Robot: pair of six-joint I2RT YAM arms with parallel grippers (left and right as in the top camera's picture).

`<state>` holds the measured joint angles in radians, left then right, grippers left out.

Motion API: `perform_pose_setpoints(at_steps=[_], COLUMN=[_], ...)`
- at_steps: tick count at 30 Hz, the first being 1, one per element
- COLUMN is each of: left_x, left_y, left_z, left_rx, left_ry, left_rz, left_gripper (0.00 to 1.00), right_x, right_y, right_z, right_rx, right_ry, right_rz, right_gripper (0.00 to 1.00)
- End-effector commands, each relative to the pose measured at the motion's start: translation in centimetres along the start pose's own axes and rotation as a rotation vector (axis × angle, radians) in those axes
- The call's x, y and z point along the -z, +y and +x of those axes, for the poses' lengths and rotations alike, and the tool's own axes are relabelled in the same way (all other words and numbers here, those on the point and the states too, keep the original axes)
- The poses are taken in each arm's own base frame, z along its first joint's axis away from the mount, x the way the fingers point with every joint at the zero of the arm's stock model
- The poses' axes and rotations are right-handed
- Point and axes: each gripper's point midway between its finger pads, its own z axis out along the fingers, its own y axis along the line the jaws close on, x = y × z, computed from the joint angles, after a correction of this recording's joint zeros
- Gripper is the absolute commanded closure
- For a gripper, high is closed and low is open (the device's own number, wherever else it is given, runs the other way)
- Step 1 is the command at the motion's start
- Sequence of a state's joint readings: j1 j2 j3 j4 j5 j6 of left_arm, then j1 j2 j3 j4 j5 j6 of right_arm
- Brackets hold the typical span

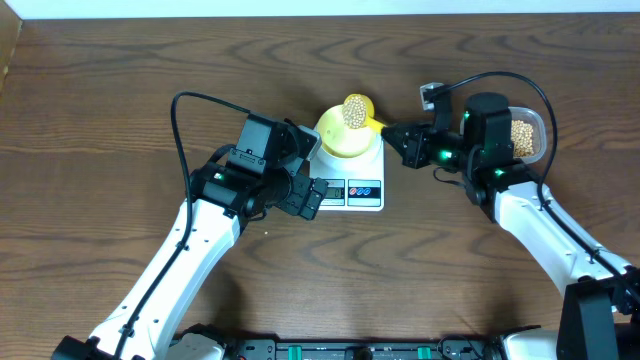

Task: Scoop item into bowl and weigh 50g on scale
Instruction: 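Tilt the scoop with the right gripper to pour soybeans into the bowl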

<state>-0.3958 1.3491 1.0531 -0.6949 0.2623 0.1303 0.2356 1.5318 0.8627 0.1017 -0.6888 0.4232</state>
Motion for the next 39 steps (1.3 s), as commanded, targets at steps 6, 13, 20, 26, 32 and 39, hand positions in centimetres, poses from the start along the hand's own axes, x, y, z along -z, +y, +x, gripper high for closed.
perform_pose_setpoints(at_steps=[6,13,20,26,32,39], left_x=[-0.3,-0.3,-0.3,-0.3,-0.3,-0.3], left_y=[0.1,0.1,0.1,0.1,0.1,0.1], left_z=[0.4,0.4,0.4,0.4,0.4,0.4], left_rx=[0.008,0.009,0.008,0.008,0.008,0.008], left_ry=[0.012,0.012,0.012,0.012,0.012,0.012], left_rz=[-0.007,-0.007,-0.007,-0.007,-0.007,-0.007], left_gripper=[0.05,0.05,0.05,0.05,0.05,0.05], right_x=[-0.2,-0.2,-0.2,-0.2,-0.1,-0.1], right_y=[-0.4,-0.7,-1.4,-1.4,-1.3,-1.3], right_z=[-0.2,-0.2,-0.6,-0.7,-0.7,-0.8], right_rx=[0.129,0.212,0.284,0.324,0.378,0.436], right_ry=[-0.009,-0.008,-0.02,-0.022,-0.022,-0.02], right_rz=[0.035,0.049,0.095,0.095,0.095,0.098], right_gripper=[0.99,0.99,0.99,0.99,0.99,0.99])
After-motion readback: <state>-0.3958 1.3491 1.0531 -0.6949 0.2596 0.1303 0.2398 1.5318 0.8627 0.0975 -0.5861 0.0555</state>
